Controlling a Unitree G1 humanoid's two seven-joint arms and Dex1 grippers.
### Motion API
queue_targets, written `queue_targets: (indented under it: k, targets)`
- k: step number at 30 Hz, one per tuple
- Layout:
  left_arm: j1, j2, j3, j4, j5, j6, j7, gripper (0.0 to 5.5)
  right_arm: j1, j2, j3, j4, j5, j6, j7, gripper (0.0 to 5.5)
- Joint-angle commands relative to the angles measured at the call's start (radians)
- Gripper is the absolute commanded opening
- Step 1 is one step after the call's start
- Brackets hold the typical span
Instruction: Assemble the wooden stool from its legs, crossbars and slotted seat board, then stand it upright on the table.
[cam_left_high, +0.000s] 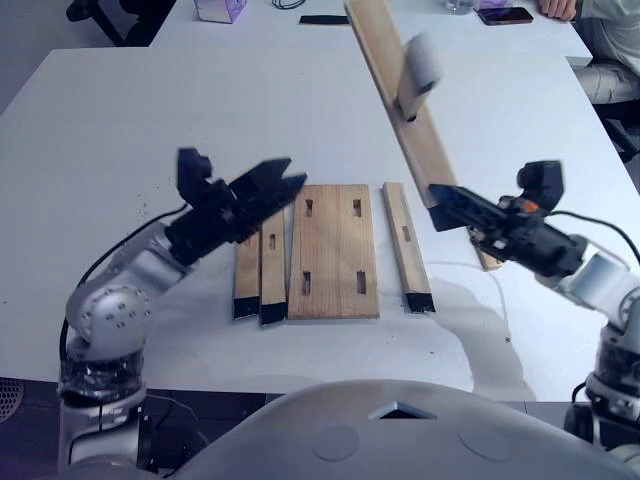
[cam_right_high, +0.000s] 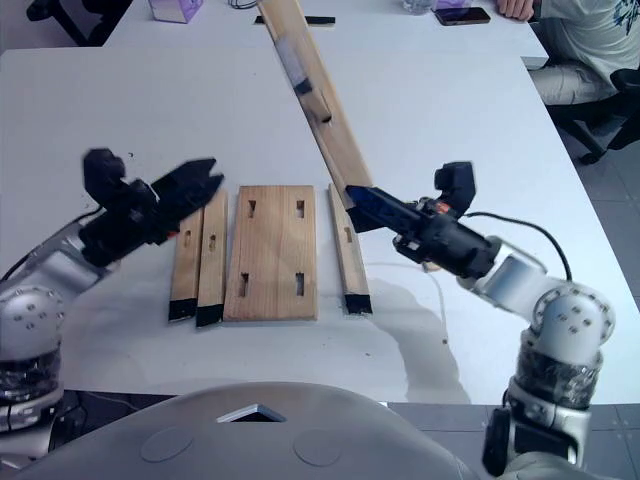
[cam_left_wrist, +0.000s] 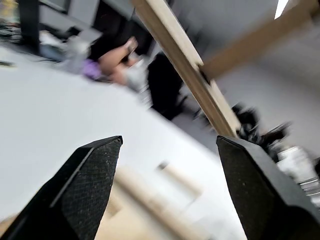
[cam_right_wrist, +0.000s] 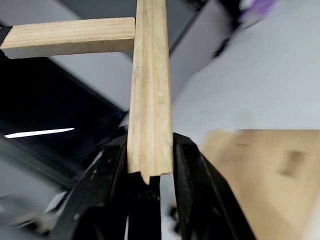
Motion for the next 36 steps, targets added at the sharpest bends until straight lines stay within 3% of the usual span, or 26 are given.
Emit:
queue_targets:
  k: [1, 7, 16, 26, 36]
  targets:
    - [-0.227, -0.038, 0.032, 0.071, -0.353, 0.075, -0.01, 3.47, -0.217, -0.127, 0.141, 0.091, 0.209, 0.116, 0.32, 1.06]
    - [-0.249, -0.084, 0.027, -0.014, -0.456, 0.067, -0.01, 3.47, -0.296, -0.176, 0.288, 0.154, 0.209, 0.141, 0.453, 1.06]
    - [-0.245, -0.146, -0.065, -0.144, -0.42, 0.049, -0.007, 3.47, -0.348, -0.18, 0.401, 0.182, 0.209, 0.144, 0.506, 1.06]
    - [-0.346, -0.182, -0.107, -0.26, -0.515, -0.017, 0.071, 3.47, -0.34, -0.18, 0.459, 0.199, 0.209, 0.147, 0.509, 1.06]
    - [-0.33, -0.186, -0.159, -0.185, -0.371, -0.019, 0.042, 3.47, -0.295, -0.176, 0.5, 0.139, 0.209, 0.1, 0.494, 1.06]
